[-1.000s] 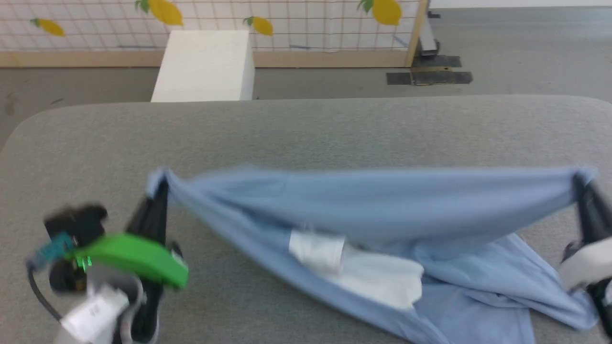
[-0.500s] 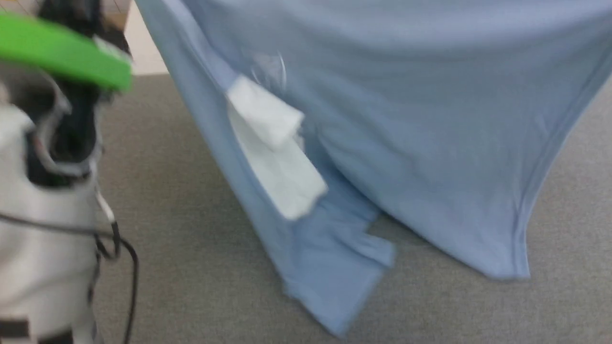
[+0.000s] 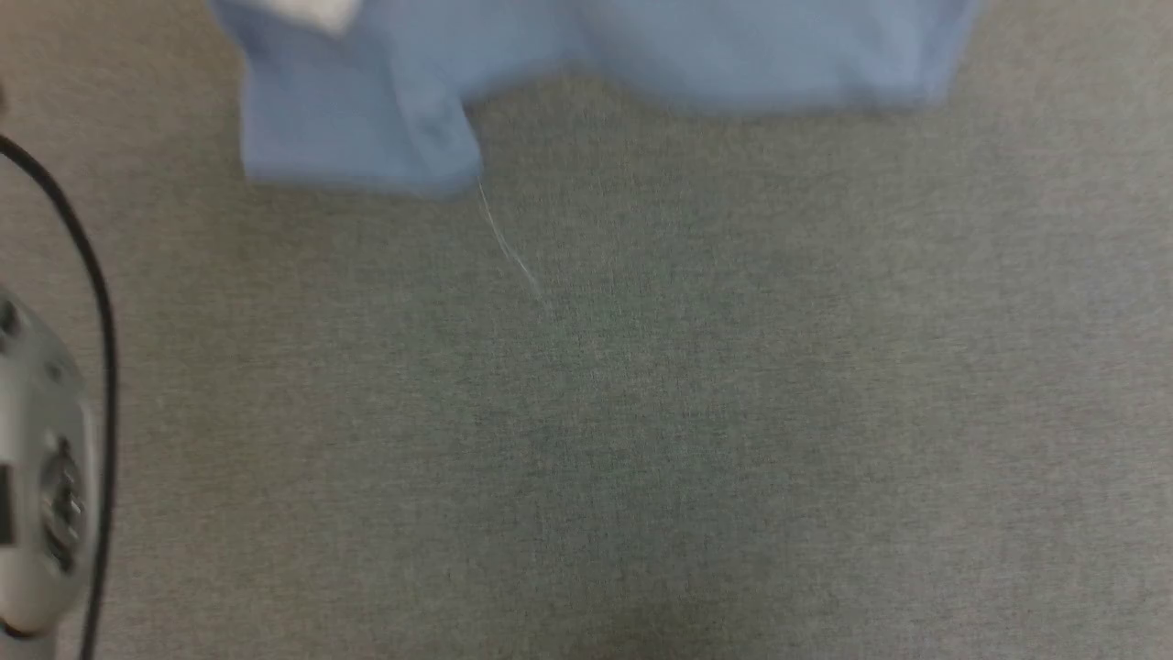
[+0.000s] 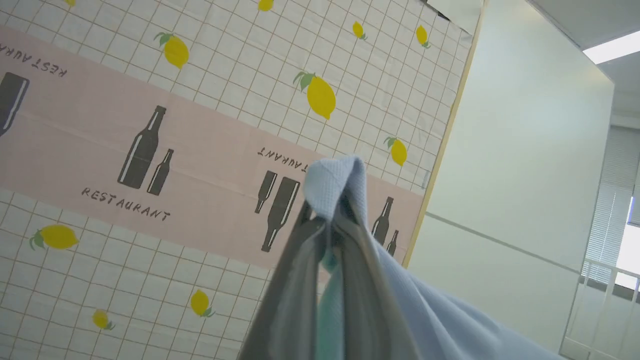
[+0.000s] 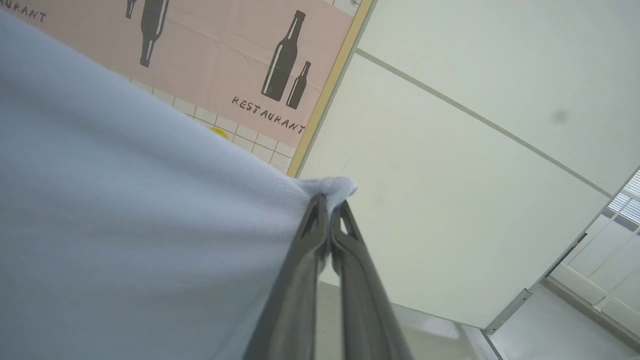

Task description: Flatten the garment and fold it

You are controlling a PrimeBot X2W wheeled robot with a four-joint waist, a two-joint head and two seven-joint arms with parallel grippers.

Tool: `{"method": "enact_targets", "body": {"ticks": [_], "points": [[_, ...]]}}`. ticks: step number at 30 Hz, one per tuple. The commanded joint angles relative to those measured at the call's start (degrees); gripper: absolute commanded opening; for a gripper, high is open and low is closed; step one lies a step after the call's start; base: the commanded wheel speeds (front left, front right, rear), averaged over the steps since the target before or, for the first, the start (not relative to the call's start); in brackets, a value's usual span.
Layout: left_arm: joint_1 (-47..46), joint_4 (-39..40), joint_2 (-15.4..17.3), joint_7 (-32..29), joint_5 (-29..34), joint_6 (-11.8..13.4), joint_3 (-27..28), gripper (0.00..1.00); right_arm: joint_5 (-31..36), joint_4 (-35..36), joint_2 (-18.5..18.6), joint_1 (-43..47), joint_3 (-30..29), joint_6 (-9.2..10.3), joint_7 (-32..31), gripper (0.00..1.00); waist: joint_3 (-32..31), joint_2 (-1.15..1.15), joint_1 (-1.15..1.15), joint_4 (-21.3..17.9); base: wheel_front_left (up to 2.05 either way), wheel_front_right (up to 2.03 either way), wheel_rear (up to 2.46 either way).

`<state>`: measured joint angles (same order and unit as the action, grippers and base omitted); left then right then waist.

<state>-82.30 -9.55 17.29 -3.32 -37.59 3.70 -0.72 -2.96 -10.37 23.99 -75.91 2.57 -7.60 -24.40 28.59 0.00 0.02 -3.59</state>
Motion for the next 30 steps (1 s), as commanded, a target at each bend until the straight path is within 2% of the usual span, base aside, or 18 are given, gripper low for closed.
{"method": "enact_targets", "body": {"ticks": [1,6,11,16,21,26,30], "points": [[-3.42,-1.03,0.06,1.92,0.41,-0.54,0.64,0.0,1.52,-1.08,-0.72,-2.51,-0.77,0.11,1.48,0.0,5.5,0.0,-0.02,-0.9,0.0,0.0,0.0],[-8.99,-5.89,0.19,7.05,-0.29,-3.95,1.37,0.0,5.51,-4.31,-3.21,-8.04,-2.67,0.11,7.44,0.0,5.48,0.0,-0.02,-0.55,0.0,0.0,0.0],[-4.46,-10.84,1.1,7.93,-0.72,-7.57,0.03,0.0,5.45,-8.06,-5.1,-4.69,-2.5,0.11,11.2,0.0,3.09,0.0,-0.02,0.47,0.0,0.0,0.0],[8.76,-14.81,2.89,6.37,-0.49,-10.0,-3.86,0.0,1.67,-10.43,-5.13,7.27,-0.02,0.11,12.43,0.0,-1.05,0.0,-0.02,1.7,0.0,0.0,0.0],[24.41,-15.59,4.93,3.62,-1.71,-10.94,-8.69,0.0,-4.43,-9.25,-5.07,22.97,1.71,0.11,11.65,0.0,-6.33,0.0,-0.02,2.87,0.0,0.0,0.0],[42.37,-11.7,6.9,0.01,-5.45,-11.12,-11.79,0.0,-9.4,-4.83,-5.21,39.9,1.08,0.11,9.56,0.0,-12.02,0.0,-0.02,3.71,0.0,0.0,0.0],[56.57,-7.12,7.57,-4.57,-8.5,-10.88,-14.03,0.0,-10.93,-0.91,-5.56,51.33,0.05,0.11,7.61,0.0,-15.99,0.0,-0.02,4.24,0.0,0.0,0.0]]}}
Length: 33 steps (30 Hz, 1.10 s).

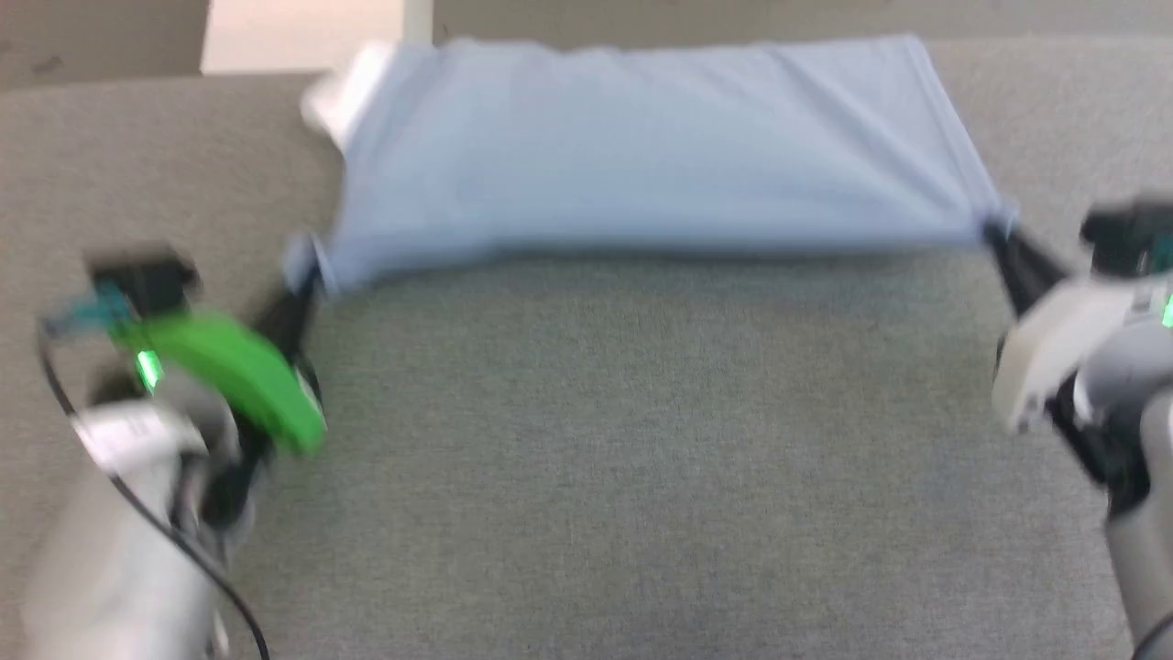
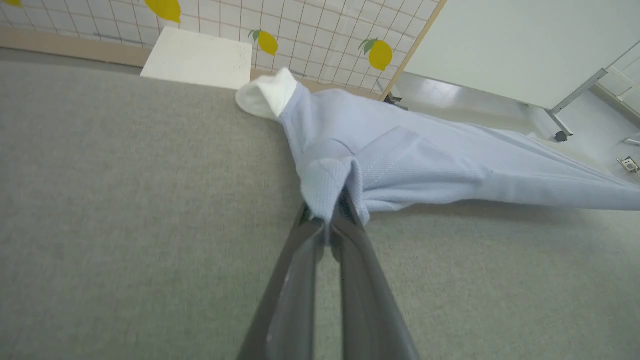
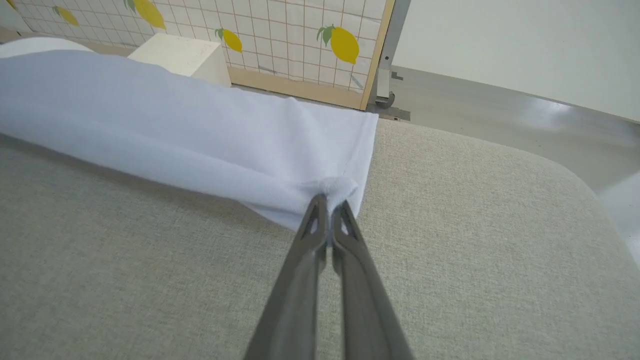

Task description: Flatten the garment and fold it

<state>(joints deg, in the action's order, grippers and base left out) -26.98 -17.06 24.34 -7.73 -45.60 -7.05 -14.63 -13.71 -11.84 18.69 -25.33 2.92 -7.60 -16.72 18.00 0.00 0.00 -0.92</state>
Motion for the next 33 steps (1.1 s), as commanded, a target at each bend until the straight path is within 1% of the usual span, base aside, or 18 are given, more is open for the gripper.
{"method": "enact_targets", "body": {"ticks": [1,5,8,10,15,20,22,24,28,31,32,33], "points": [[4.23,1.52,0.58,-1.33,-1.18,0.11,-0.58,0.0,-0.21,1.51,-0.34,2.99,-0.56,0.11,-0.56,0.0,-6.05,0.0,0.0,1.68,0.0,0.0,0.0],[15.7,7.28,0.89,-5.55,-3.72,2.58,-1.93,0.0,0.5,5.2,-0.63,11.9,-2.22,0.11,-2.47,0.0,-8.73,0.0,0.0,2.42,0.0,0.0,0.0],[22.51,11.69,1.52,-7.9,-3.9,5.38,-3.07,0.0,1.34,7.16,-0.95,17.87,-3.76,0.11,-4.14,0.0,-10.03,0.0,0.0,3.05,0.0,0.0,0.0],[26.34,14.16,1.51,-8.91,-4.41,6.98,-3.51,0.0,1.55,8.53,-1.78,21.43,-4.61,0.11,-5.46,0.0,-10.56,0.0,0.0,3.24,0.0,0.0,0.0],[34.57,19.02,1.43,-12.02,-6.11,10.49,-4.86,0.0,1.5,11.64,-3.55,28.74,-6.35,0.11,-9.05,0.0,-11.14,0.0,0.0,3.17,0.0,0.0,0.0],[41.76,22.68,2.47,-15.6,-7.9,13.62,-5.82,0.0,0.56,14.43,-5.73,35.14,-8.62,0.11,-13.63,0.0,-11.18,0.0,0.0,2.81,0.0,0.0,0.0],[43.52,23.96,2.98,-15.97,-7.78,14.76,-5.79,0.0,0.34,15.6,-6.46,37.17,-9.73,0.11,-15.09,0.0,-11.05,0.0,0.0,2.74,0.0,0.0,0.0],[44.25,24.81,3.17,-14.87,-7.02,15.46,-5.35,0.0,-0.32,16.37,-7.15,38.68,-10.74,0.11,-15.65,0.0,-10.93,0.0,0.0,2.76,0.0,0.0,0.0],[43.25,24.46,3.16,-9.99,-3.13,15.7,-4.83,0.0,-0.07,17.25,-8.54,40.26,-12.12,0.11,-13.94,0.0,-10.92,0.0,0.0,2.6,0.0,0.0,0.0],[41.12,23.62,1.8,-3.68,0.48,15.12,-4.57,0.0,0.39,17.5,-9.66,40.05,-11.7,0.11,-9.15,0.0,-11.07,0.0,0.0,2.17,0.0,0.0,0.0],[38.88,22.94,0.75,1.38,3.75,14.43,-4.89,0.0,0.65,16.74,-10.18,39.61,-11.21,0.11,-4.61,0.0,-11.13,0.0,0.0,1.96,0.0,0.0,0.0],[37.92,22.5,0.5,3.27,5.23,14.1,-5.19,0.0,0.81,16.3,-10.32,39.41,-10.99,0.11,-2.8,0.0,-11.17,0.0,0.0,1.87,0.0,0.0,0.0]]}}
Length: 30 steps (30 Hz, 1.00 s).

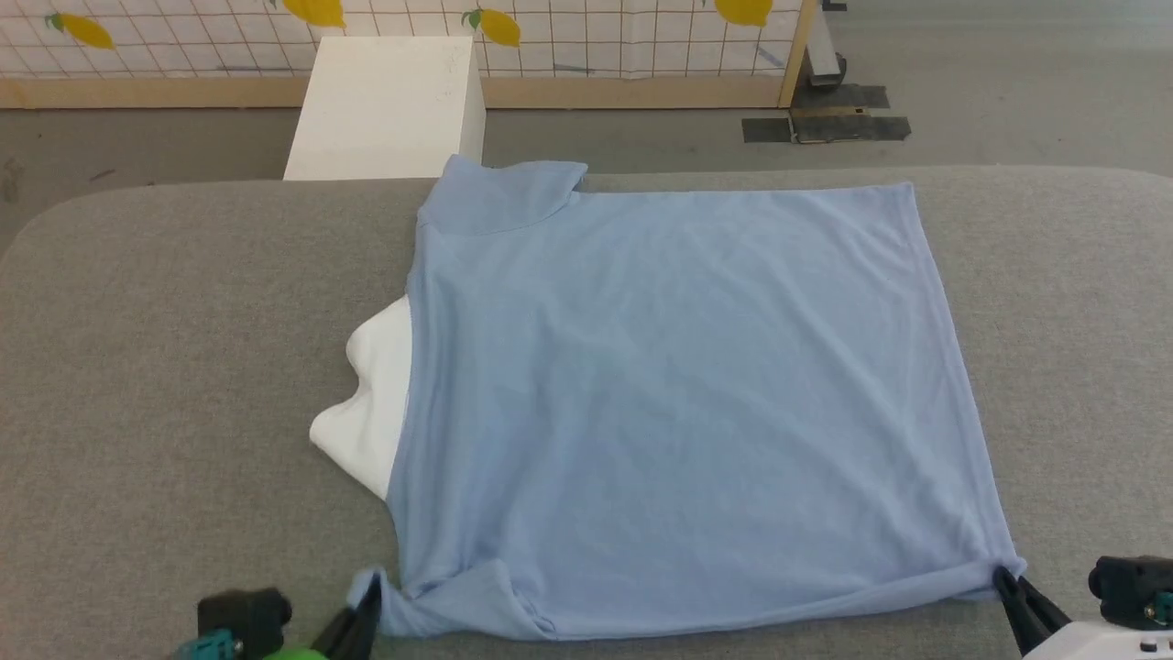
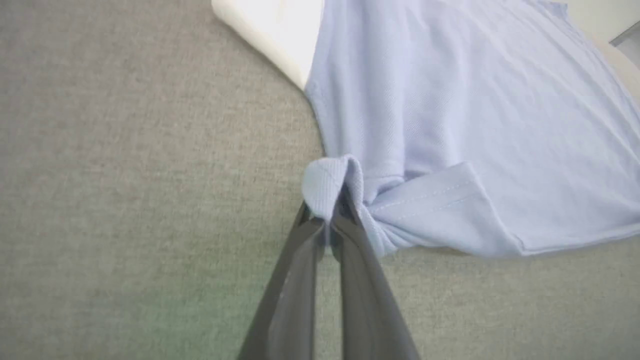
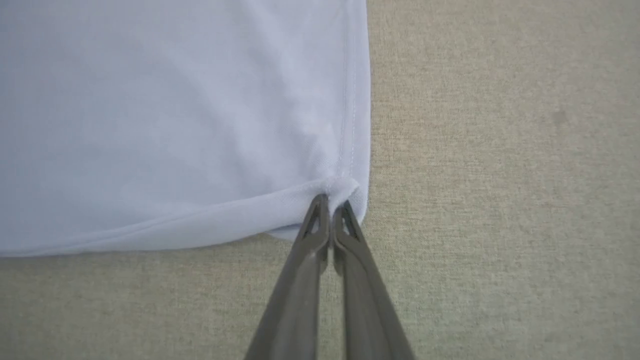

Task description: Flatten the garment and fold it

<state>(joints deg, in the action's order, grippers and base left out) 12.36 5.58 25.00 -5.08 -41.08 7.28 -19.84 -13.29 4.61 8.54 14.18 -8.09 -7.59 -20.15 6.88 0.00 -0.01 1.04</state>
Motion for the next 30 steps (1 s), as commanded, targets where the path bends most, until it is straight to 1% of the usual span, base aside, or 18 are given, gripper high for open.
{"method": "enact_targets", "body": {"ticks": [1,3,4,6,10,13,19,23,27,30], "points": [[-2.73,-0.73,-0.51,3.03,2.6,-0.36,-0.23,0.0,0.62,-0.79,-0.55,-0.4,-0.1,0.1,2.73,0.0,-0.06,0.0,0.01,-0.15,0.0,0.0,0.0],[-5.08,-1.93,-1.58,6.29,5.13,-0.78,-1.17,0.0,0.9,-2.49,-0.55,-1.27,0.51,0.1,6.1,0.0,0.06,0.0,0.01,-0.33,0.0,0.0,0.0],[-7.77,-3.1,-2.18,8.6,7.55,-1.04,-2.0,0.0,1.04,-3.79,-0.46,-2.67,0.96,0.1,8.95,0.0,0.27,0.0,0.01,-0.46,0.0,0.0,0.0],[-10.88,-4.5,-2.26,9.98,9.64,-1.38,-2.58,0.0,1.44,-4.49,-0.07,-4.3,1.58,0.1,10.75,0.0,0.61,0.0,0.01,-0.61,0.0,0.0,0.0],[-17.77,-6.99,-2.21,11.94,12.0,-2.47,-2.58,0.0,2.32,-4.94,1.53,-8.3,3.09,0.1,12.07,0.0,1.87,0.0,0.01,-1.25,0.0,0.0,0.0],[-22.5,-8.49,-2.04,11.93,12.78,-3.22,-2.4,0.0,2.52,-5.36,3.13,-11.72,4.15,0.1,11.55,0.0,3.24,0.0,0.01,-1.68,0.0,0.0,0.0],[-31.15,-12.81,-1.0,9.3,12.48,-5.02,-1.59,0.0,2.38,-7.03,5.99,-19.27,6.53,0.1,9.06,0.0,7.07,0.0,0.01,-2.62,0.0,0.0,0.0],[-35.58,-17.22,-0.39,6.96,11.33,-6.34,-1.06,0.0,1.39,-10.0,7.22,-24.4,7.86,0.1,6.76,0.0,9.64,0.0,0.01,-2.99,0.0,0.0,0.0],[-38.31,-22.32,0.15,2.89,9.9,-7.18,-1.1,0.0,0.18,-13.33,8.52,-29.02,9.45,0.1,4.18,0.0,11.8,0.0,0.01,-3.17,0.0,0.0,0.0],[-39.29,-26.11,0.41,-2.42,7.97,-7.96,-1.57,0.0,-1.67,-16.11,9.67,-32.58,11.11,0.1,1.46,0.0,13.13,0.0,0.01,-3.23,0.0,0.0,0.0]]}}
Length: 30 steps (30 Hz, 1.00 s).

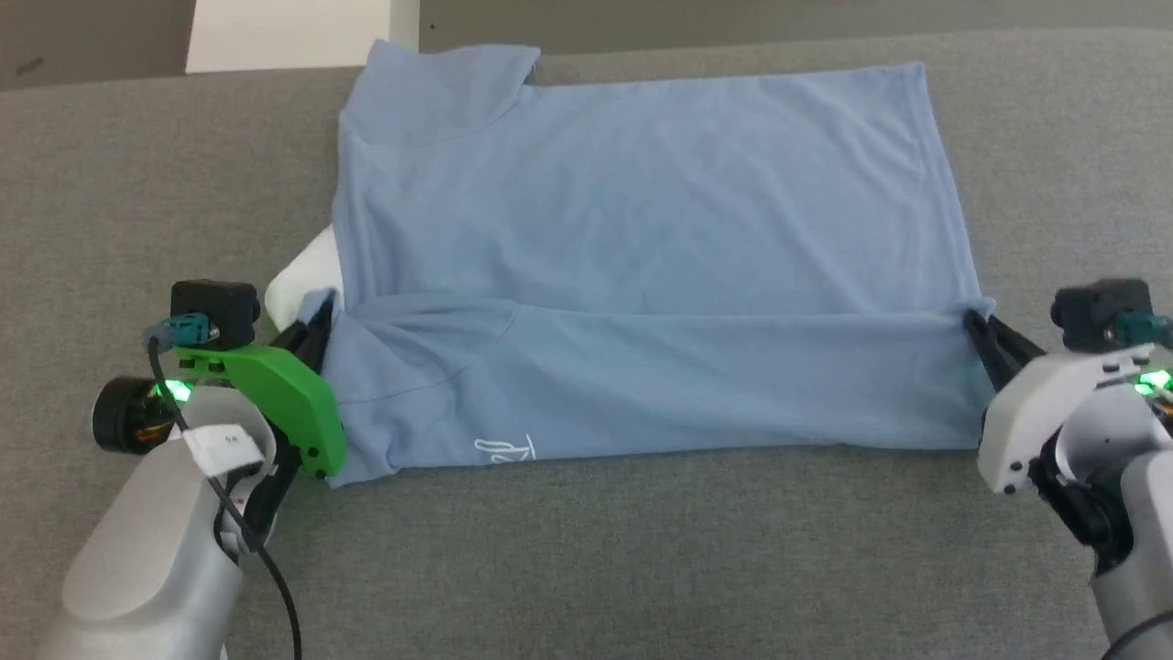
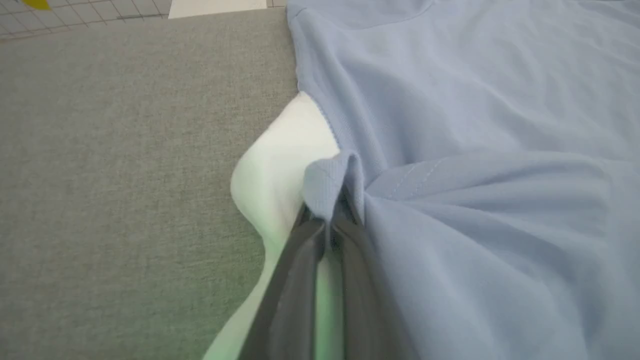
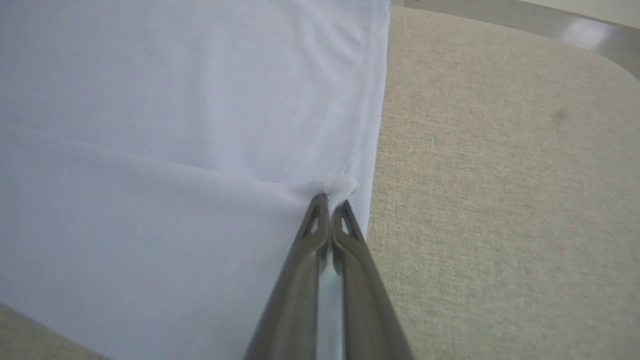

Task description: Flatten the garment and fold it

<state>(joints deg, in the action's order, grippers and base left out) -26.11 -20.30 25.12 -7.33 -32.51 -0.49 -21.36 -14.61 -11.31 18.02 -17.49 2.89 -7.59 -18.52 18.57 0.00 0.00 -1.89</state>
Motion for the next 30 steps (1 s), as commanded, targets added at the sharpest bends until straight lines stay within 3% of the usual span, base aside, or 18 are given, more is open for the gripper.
{"method": "enact_targets", "body": {"ticks": [1,9,10,11,12,13,20,24,25,30], "points": [[-0.96,-1.0,0.37,-1.59,-1.13,-0.4,-0.18,0.0,-1.11,-1.03,0.41,-1.88,0.65,0.1,-1.19,0.0,1.7,0.0,0.0,-0.32,0.0,0.0,0.0],[0.06,-4.06,-0.81,-12.53,-7.41,-1.3,-0.57,0.0,-8.05,-9.2,1.46,-7.67,2.14,0.1,-13.86,0.0,1.99,0.0,0.0,0.7,0.0,0.0,0.0],[0.25,-3.92,-1.16,-12.75,-7.93,-1.03,-0.37,0.33,-8.73,-10.15,1.21,-7.8,1.54,0.1,-15.5,0.0,1.58,0.0,0.0,0.97,0.0,0.0,0.0],[0.38,-3.65,-1.36,-12.38,-8.07,-0.82,-0.19,0.82,-9.08,-10.63,1.01,-7.82,1.08,0.1,-16.5,0.11,1.24,0.0,0.0,1.15,0.0,0.0,0.0],[0.52,-3.22,-1.48,-11.31,-7.83,-0.32,0.09,1.0,-9.23,-10.84,0.85,-7.79,0.53,0.1,-17.15,0.24,0.71,0.0,0.0,1.38,0.0,0.0,0.0],[0.7,-2.7,-1.47,-9.51,-7.18,0.44,0.48,1.0,-9.28,-10.74,0.65,-7.64,-0.02,0.1,-17.2,1.0,0.14,0.0,0.0,1.53,0.0,0.0,0.0],[6.05,2.47,-2.38,8.13,-2.49,5.0,3.42,1.0,-7.45,-6.3,-2.12,-2.26,-5.21,0.1,-8.21,1.0,-5.15,0.0,0.0,2.25,0.0,0.0,0.0],[11.71,7.19,-3.96,16.52,-1.16,7.7,4.71,1.0,-5.34,-1.86,-4.71,3.08,-7.92,0.1,0.39,1.0,-7.62,0.0,0.0,2.43,0.0,0.0,0.0],[16.08,10.86,-4.92,19.45,-0.35,9.11,4.74,1.0,-3.92,1.49,-7.44,7.19,-9.7,0.1,7.23,1.0,-8.92,0.0,0.0,2.36,0.0,0.0,0.0],[21.32,15.81,-5.96,20.98,0.54,8.59,3.09,1.0,-1.11,5.88,-11.26,12.68,-11.42,0.1,17.08,1.0,-10.08,0.0,0.0,2.08,0.0,0.0,0.0]]}}
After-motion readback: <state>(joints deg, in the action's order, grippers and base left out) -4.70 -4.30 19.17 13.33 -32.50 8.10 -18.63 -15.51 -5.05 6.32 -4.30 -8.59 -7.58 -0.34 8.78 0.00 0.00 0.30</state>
